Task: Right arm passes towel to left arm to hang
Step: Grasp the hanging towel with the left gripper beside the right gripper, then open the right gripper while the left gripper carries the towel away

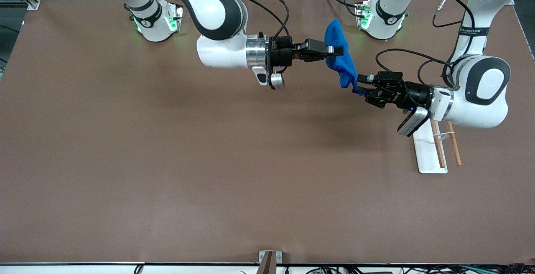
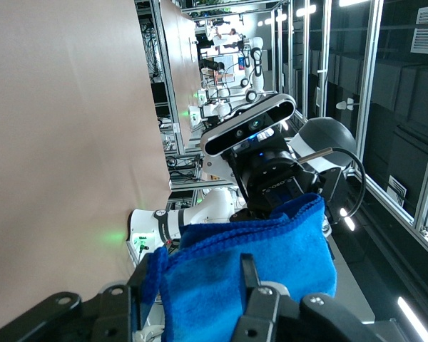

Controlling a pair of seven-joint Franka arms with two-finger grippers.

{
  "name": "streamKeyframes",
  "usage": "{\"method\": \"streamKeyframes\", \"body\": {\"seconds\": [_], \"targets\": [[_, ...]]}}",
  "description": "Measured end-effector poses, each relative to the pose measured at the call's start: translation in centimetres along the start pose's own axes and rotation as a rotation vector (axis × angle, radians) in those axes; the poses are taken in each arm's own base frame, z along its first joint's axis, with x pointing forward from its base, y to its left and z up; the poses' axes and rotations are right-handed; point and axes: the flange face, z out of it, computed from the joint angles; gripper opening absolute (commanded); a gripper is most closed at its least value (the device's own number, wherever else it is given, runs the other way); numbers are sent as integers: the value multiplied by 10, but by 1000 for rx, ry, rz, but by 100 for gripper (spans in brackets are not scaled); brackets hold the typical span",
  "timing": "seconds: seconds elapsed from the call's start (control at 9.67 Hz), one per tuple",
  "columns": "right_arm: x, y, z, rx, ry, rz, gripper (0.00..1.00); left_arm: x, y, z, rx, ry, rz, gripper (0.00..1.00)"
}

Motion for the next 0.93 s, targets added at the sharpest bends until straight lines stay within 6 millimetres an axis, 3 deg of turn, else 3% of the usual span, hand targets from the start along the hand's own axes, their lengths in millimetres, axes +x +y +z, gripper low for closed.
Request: {"method": "streamKeyframes", "body": {"seconds": [0.21,0.62,0.72,0.83,0.93], "targets": [[0,0,0,0,0,0,3,0,1,0,1,0,2,3],[0,0,0,0,0,0,4,0,2,-2,2,4,-12,0],[0,0,0,0,0,0,38,1,5,-4,7,6,-28,0],[1,0,-1,0,3,-1,99,3,10,-7,22,0,-42,0],[4,1,-4,-10,28,-1,100,6,16,-11,45,-8,-54,0]]}}
